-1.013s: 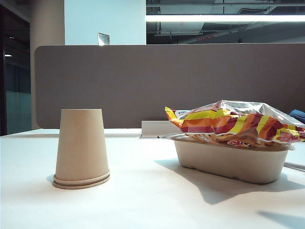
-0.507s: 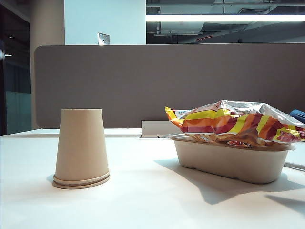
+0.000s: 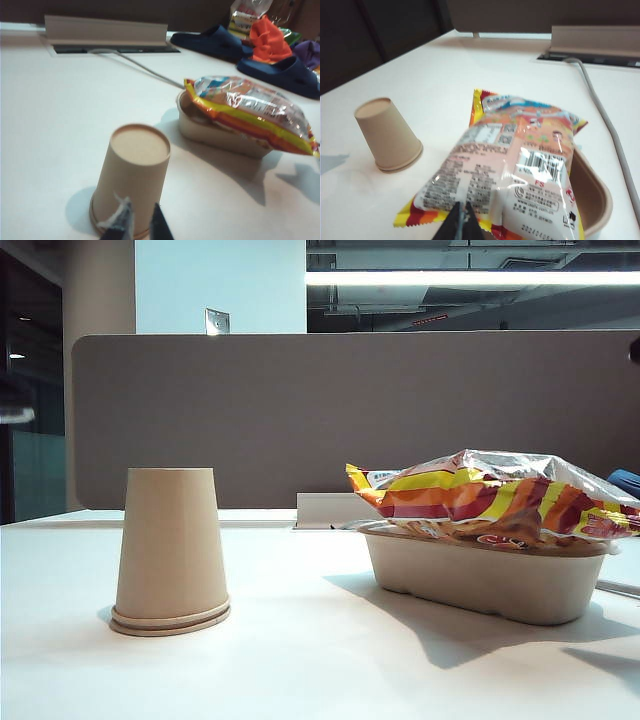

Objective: Pick up a bag of chips and put them in the box.

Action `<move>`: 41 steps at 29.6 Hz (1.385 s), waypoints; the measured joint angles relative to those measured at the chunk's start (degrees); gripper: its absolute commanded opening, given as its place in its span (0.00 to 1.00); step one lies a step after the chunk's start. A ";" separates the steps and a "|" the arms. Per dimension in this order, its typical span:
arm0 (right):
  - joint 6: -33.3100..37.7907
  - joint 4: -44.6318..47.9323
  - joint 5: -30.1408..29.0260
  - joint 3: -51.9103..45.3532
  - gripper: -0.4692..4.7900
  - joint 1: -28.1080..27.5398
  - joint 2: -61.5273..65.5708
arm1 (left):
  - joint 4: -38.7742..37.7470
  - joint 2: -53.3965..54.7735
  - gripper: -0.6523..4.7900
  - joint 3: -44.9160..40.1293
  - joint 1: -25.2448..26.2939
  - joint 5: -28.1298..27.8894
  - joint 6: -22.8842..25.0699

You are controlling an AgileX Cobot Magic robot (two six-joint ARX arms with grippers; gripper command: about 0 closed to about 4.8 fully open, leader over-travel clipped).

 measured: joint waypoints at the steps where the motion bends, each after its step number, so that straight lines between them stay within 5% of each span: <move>1: -0.02 0.00 0.15 -0.22 0.09 0.00 0.00 | 0.37 0.00 0.21 -0.46 0.00 0.00 0.00; 21: -3.04 0.07 2.27 -6.43 0.09 0.00 -0.02 | 0.74 -0.02 0.21 -1.92 0.00 -5.99 3.23; 41: -2.99 0.83 3.58 -6.95 0.09 0.00 -0.04 | 2.05 -0.04 0.22 -4.13 0.00 -6.08 3.43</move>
